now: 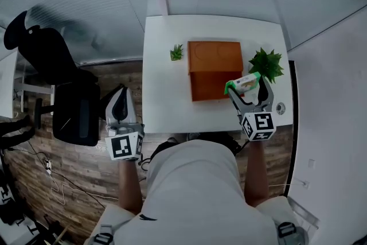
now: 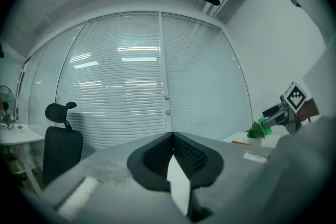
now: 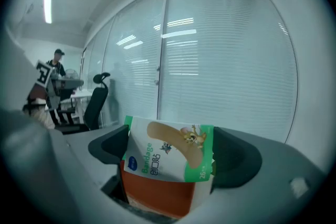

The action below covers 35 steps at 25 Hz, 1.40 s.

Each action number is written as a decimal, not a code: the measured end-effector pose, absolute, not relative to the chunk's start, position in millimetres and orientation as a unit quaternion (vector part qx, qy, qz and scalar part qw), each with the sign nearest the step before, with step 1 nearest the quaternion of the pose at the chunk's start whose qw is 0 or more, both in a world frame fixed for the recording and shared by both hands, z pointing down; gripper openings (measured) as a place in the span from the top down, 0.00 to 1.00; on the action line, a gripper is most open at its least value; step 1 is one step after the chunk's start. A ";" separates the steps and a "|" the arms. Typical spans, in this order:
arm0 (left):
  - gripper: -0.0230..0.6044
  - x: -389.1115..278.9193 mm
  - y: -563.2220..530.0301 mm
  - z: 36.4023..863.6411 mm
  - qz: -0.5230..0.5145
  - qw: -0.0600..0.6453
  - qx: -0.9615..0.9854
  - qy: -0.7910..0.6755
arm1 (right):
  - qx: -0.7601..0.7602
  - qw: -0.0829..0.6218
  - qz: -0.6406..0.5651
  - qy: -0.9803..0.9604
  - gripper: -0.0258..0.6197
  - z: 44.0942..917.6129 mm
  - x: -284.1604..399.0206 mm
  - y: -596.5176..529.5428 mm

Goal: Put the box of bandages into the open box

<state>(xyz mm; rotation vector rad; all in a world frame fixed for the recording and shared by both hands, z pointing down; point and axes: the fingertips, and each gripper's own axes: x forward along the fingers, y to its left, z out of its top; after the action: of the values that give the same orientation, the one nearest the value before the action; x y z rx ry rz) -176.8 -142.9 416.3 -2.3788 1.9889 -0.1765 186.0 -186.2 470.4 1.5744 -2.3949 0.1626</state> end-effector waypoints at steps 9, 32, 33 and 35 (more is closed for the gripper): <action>0.95 -183.7 -136.1 418.1 -0.058 0.016 -0.762 0.644 | 0.412 0.444 -0.056 -0.794 0.19 573.5 149.6 -209.1; 0.95 -194.9 -129.7 420.0 -0.055 0.013 -0.758 0.650 | 0.325 0.539 -0.079 -0.773 0.17 601.9 133.3 -207.6; 0.95 -195.2 -129.1 419.7 -0.055 0.013 -0.758 0.650 | 0.326 0.539 -0.079 -0.773 0.17 601.6 133.3 -207.0; 0.95 -196.5 -127.2 419.9 -0.056 0.013 -0.758 0.650 | 0.327 0.539 -0.080 -0.772 0.17 600.7 133.1 -205.2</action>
<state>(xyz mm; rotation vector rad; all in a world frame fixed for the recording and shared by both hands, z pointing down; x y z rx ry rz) -196.5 -127.2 419.9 -2.3619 2.0255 -0.1735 133.1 -205.2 600.7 0.7778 -1.8369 -0.1892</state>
